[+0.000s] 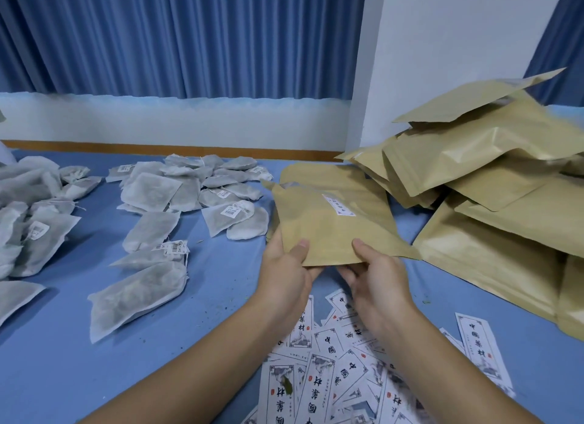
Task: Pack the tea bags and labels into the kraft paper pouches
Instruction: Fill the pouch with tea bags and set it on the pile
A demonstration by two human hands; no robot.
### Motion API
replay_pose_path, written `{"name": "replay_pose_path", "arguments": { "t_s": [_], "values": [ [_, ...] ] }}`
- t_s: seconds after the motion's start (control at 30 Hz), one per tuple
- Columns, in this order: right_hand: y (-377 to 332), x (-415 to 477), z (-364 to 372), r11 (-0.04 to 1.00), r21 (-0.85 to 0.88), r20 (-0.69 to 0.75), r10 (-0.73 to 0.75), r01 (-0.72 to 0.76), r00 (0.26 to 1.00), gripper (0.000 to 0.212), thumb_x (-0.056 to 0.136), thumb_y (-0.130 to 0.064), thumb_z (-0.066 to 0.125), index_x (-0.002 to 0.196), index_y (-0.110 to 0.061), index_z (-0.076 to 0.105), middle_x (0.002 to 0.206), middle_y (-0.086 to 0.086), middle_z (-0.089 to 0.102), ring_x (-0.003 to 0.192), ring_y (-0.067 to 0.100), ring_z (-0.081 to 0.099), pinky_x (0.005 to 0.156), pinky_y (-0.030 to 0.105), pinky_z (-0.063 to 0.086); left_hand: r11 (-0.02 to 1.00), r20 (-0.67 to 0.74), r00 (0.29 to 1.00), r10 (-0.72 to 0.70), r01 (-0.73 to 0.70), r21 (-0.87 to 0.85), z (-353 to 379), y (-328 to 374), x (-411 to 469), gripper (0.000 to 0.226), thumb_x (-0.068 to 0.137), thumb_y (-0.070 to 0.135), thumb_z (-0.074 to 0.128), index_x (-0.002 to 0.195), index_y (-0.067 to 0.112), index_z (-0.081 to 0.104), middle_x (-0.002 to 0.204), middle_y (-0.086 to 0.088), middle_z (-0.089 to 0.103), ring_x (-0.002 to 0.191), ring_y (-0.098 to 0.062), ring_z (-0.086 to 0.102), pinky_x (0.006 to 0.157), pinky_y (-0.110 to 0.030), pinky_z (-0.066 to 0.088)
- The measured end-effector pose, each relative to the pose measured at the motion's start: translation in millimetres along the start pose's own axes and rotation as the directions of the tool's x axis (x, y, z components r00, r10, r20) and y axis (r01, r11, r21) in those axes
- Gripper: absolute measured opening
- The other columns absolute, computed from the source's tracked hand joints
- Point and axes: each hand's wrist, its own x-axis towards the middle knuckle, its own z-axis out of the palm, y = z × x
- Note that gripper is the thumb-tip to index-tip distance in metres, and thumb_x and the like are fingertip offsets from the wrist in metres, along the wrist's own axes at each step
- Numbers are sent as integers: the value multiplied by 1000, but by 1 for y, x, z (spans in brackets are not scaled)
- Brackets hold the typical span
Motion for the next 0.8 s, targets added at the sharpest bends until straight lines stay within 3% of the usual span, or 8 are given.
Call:
{"name": "replay_pose_path", "arguments": {
  "t_s": [0.1,0.23,0.33,0.43,0.53,0.63,0.73,0.8],
  "values": [
    [-20,-4,1,991,100,13,-88,87,996,23,99,3,54,120,4,63,114,14,74,105,24,72,85,34,59,998,95,993,68,-69,14,20,1,3,41,105,-3,35,139,14,51,129,-15,66,119,-29,64,100,-45,53],
    [-64,-3,-10,961,158,43,-237,228,970,22,99,2,55,118,0,65,114,11,74,109,21,70,83,29,59,991,250,959,134,-136,-10,64,-1,12,37,104,-3,37,125,19,59,118,-6,72,110,-19,69,83,-30,58],
    [-102,5,-28,919,202,42,-354,339,934,18,99,2,54,112,-1,67,111,10,75,106,19,72,85,30,59,987,388,911,142,-161,18,105,-10,23,34,105,0,39,124,20,59,117,-1,72,110,-14,68,83,-27,57],
    [-135,20,-53,884,165,-13,-441,437,898,26,100,0,55,124,4,62,118,13,72,110,24,70,88,35,59,980,449,889,89,-160,121,145,-23,43,30,105,3,43,119,23,60,117,-3,71,107,-17,69,80,-31,59],
    [-159,38,-78,894,-66,-109,-449,444,887,24,100,-11,59,114,8,62,107,18,70,96,30,71,73,35,60,881,372,926,-61,-125,456,179,-37,65,16,104,16,49,114,23,58,99,-6,73,73,-20,71,52,-27,53],
    [-173,58,-97,895,-292,-282,-418,338,864,18,99,-24,62,96,-7,58,76,7,61,55,16,61,45,26,45,704,259,941,-218,-33,710,200,-56,92,15,101,26,56,89,16,54,60,-1,59,37,-11,42,38,-17,26],
    [-183,77,-105,943,-131,-302,-333,307,893,15,100,-16,61,92,-5,57,65,6,57,44,13,54,41,22,41,783,200,922,-332,151,604,223,-70,116,23,99,16,59,78,14,50,58,0,48,35,-7,37,32,-18,25],
    [-198,93,-102,938,106,-264,-293,329,919,6,100,-2,57,99,3,57,79,13,65,58,17,67,52,20,53,890,205,904,-374,289,352,245,-71,126,12,96,10,64,87,4,59,66,-6,61,47,-12,61,40,-19,47]
  ]
}}
